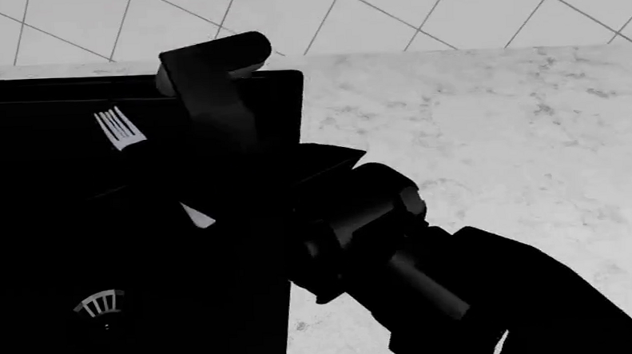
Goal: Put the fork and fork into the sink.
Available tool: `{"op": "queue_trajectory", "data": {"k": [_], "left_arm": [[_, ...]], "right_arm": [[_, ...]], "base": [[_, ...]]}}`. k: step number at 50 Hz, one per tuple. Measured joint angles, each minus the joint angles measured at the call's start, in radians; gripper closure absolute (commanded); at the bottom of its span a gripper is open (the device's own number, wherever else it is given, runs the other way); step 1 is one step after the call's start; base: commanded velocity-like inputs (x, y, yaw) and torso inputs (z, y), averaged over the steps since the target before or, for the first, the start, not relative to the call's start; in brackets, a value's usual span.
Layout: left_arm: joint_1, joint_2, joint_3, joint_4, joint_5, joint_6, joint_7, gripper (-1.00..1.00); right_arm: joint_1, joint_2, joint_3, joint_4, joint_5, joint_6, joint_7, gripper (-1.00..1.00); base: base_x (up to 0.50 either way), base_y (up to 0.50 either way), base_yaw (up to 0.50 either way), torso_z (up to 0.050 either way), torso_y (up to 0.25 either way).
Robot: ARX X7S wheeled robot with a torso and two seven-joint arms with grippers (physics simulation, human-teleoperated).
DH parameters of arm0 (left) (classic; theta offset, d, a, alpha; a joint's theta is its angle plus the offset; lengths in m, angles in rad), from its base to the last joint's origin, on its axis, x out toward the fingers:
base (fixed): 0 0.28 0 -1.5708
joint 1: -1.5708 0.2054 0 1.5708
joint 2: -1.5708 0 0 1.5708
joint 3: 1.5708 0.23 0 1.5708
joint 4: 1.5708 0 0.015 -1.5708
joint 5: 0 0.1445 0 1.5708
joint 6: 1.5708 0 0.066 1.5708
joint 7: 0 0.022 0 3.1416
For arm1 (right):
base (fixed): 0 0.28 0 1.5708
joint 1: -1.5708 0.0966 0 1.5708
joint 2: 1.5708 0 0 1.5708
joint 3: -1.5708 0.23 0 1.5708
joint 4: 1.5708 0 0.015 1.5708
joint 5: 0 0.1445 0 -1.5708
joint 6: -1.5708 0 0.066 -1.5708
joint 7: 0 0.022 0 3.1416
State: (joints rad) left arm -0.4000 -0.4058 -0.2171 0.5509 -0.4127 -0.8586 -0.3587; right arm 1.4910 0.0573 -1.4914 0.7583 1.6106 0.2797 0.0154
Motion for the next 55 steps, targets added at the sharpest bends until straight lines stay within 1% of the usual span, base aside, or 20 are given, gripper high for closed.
{"op": "queue_trajectory", "data": {"k": [9, 18, 23, 33, 42, 43, 55], "left_arm": [[0.007, -0.001, 0.007, -0.023, 0.009, 0.019, 0.002, -1.0], [0.011, -0.001, 0.012, -0.035, 0.014, 0.03, 0.001, -1.0], [0.016, -0.001, 0.011, -0.037, 0.014, 0.033, 0.001, -1.0], [0.022, -0.003, 0.009, -0.034, 0.011, 0.035, -0.001, -1.0], [0.026, -0.004, 0.006, -0.028, 0.007, 0.032, -0.004, -1.0], [0.026, -0.004, 0.005, -0.027, 0.006, 0.031, -0.004, -1.0], [0.029, -0.007, 0.002, -0.02, 0.0, 0.028, -0.007, -1.0]], "right_arm": [[-0.065, -0.034, -0.051, 0.011, 0.022, -0.009, -0.016, 1.0], [-0.138, -0.048, -0.07, -0.007, -0.004, 0.007, -0.02, 1.0], [-0.179, -0.052, -0.073, -0.023, -0.044, 0.026, -0.013, 1.0], [-0.219, -0.057, -0.038, -0.044, -0.199, 0.054, 0.003, 1.0], [-0.235, -0.057, -0.017, -0.051, -0.253, 0.061, 0.004, 1.0], [-0.235, -0.057, -0.015, -0.052, -0.256, 0.061, 0.004, -1.0], [-0.245, -0.057, -0.006, -0.061, -0.208, 0.049, -0.037, -1.0]], "base": [[0.0, 0.0, 0.0, 0.0, 0.0], [0.0, 0.0, 0.0, 0.0, 0.0], [0.0, 0.0, 0.0, 0.0, 0.0], [0.0, 0.0, 0.0, -0.002, 0.0], [0.0, 0.0, 0.0, -0.002, 0.0], [0.0, 0.0, 0.0, 0.0, 0.0], [0.0, 0.0, 0.0, -0.002, 0.0]]}}
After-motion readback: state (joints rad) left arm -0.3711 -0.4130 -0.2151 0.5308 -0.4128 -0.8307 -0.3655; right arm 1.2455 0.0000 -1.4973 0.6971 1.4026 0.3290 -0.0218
